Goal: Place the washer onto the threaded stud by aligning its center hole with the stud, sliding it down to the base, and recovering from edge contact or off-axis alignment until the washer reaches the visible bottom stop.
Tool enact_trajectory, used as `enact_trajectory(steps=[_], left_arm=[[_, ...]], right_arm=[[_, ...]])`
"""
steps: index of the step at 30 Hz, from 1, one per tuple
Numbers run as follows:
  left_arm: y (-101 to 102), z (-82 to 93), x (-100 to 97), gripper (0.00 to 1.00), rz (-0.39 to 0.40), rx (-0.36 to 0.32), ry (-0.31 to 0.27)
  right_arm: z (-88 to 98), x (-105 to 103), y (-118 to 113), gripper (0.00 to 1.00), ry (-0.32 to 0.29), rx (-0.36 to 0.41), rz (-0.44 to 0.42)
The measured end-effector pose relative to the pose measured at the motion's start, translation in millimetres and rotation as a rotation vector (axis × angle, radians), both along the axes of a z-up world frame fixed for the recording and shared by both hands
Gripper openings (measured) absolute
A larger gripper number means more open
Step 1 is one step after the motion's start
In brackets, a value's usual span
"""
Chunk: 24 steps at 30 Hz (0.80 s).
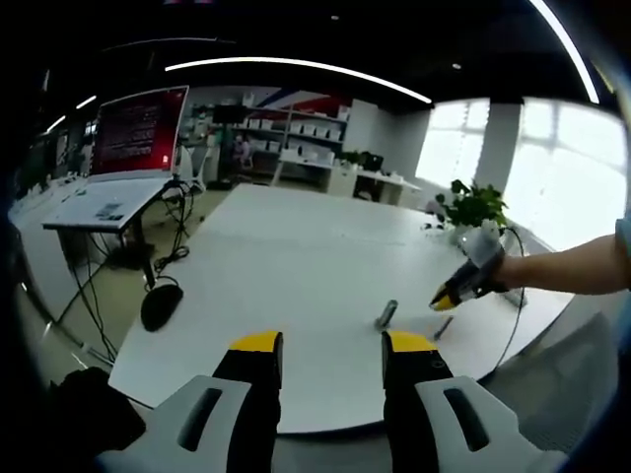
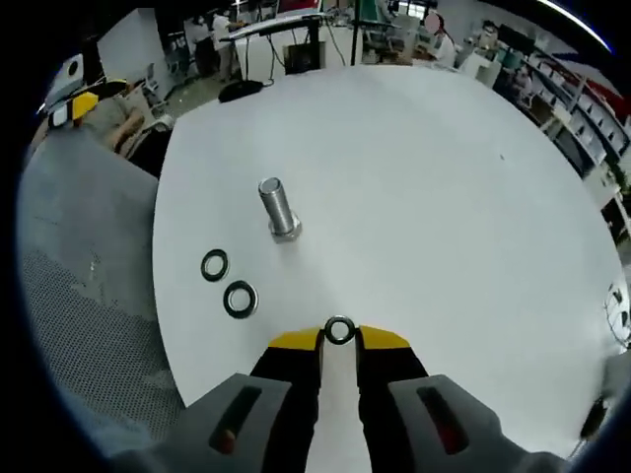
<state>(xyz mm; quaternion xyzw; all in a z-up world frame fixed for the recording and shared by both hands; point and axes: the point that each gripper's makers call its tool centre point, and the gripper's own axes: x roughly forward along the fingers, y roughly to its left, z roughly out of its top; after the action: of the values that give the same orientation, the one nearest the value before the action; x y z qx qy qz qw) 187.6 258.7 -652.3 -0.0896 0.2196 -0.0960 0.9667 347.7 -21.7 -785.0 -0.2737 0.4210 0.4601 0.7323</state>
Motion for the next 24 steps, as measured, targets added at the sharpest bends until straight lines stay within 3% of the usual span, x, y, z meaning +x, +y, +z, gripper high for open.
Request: enact_trajectory(steps=[7,18,24], left_arm=[[-0.9,1.5,0.4,0.38,-0.006,-0.002,-0.009],[-3.1,1.5,-0.4,0.38,-0.020,-0.002,-0.010],[-3.4,2.3,-0.7,0.38,-0.021,-0.004,-0.014]], right_arm=[[13.5,-15.9,-3.4,0.14,-0.041,-0.005,0.037],[11.7,-41.0,-7.4,0.14,-0.015,-0.039,0.087],[7.4,-43.6,-9.5,0.14,-0.005,-0.070,0.085]])
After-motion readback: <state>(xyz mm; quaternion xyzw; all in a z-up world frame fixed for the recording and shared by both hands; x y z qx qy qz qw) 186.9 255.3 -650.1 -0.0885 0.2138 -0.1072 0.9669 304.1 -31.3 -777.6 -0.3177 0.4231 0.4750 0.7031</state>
